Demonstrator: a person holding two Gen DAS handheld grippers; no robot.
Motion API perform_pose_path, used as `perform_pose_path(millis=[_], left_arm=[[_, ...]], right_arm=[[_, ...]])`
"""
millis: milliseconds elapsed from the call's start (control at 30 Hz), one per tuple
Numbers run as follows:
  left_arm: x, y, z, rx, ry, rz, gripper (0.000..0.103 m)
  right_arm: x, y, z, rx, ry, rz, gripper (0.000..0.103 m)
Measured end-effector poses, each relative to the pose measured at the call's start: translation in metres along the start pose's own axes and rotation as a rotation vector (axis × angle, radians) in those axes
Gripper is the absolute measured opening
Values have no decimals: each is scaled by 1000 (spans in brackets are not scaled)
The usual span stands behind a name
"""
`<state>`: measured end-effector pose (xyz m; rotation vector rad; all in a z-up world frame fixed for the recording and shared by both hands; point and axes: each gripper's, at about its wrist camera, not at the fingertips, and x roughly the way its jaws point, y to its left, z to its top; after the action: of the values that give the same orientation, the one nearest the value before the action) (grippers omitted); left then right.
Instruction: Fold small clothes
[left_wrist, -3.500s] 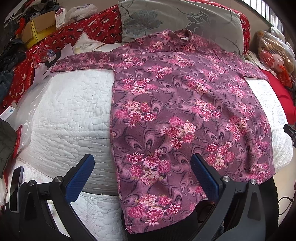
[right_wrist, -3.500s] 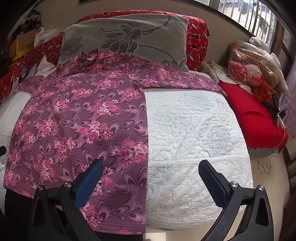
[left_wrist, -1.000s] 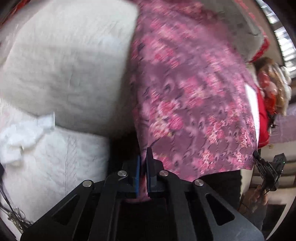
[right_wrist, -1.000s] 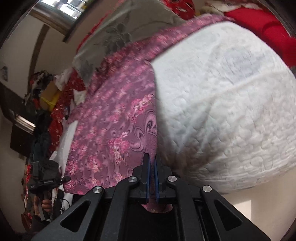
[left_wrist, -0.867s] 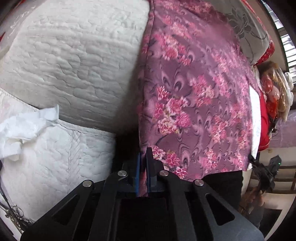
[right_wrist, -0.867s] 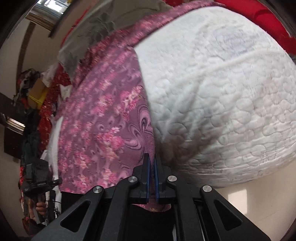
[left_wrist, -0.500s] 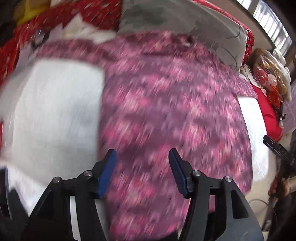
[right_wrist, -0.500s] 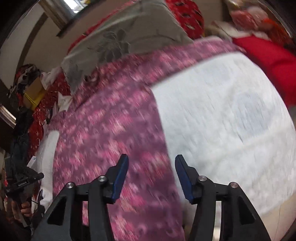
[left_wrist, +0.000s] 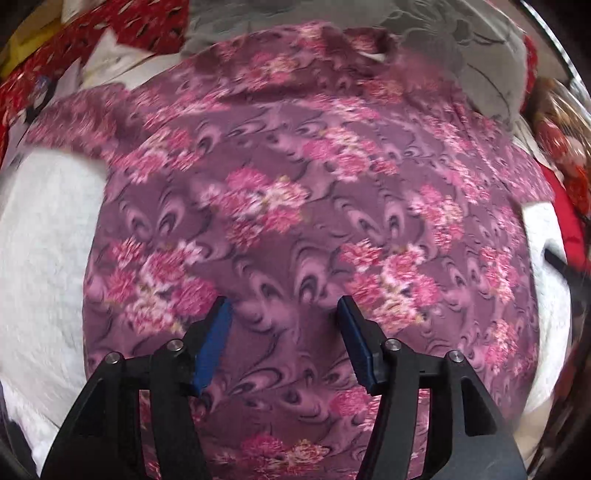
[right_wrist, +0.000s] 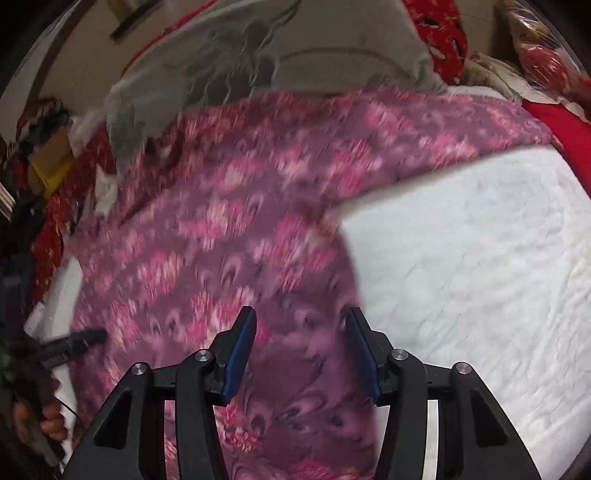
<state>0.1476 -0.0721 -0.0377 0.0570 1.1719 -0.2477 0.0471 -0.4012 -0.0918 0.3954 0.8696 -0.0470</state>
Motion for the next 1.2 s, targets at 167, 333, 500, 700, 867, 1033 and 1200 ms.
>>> perform_pose_path(millis=[167, 333, 500, 700, 867, 1033, 1200], left_arm=[[-8, -12, 18, 23, -44, -61, 58], [4, -24, 49, 23, -67, -79, 59], [26, -29, 85, -15, -83, -98, 59], [39, -37, 113, -87, -124, -139, 59], [35, -39, 127, -132, -157, -145, 59], [28, -15, 133, -181, -201, -80, 59], [41, 19, 131, -279, -189, -138, 61]], right_arm=[[-38, -131, 60, 343, -165, -58, 58], [-44, -262, 84, 721, -259, -108, 60], [-19, -314, 108, 855, -314, -127, 60], [8, -321, 139, 836, -368, -142, 67], [21, -311, 163, 727, -349, -220, 51], [3, -293, 165, 676, -393, -273, 12], [-28, -247, 169, 572, -446, -247, 12]])
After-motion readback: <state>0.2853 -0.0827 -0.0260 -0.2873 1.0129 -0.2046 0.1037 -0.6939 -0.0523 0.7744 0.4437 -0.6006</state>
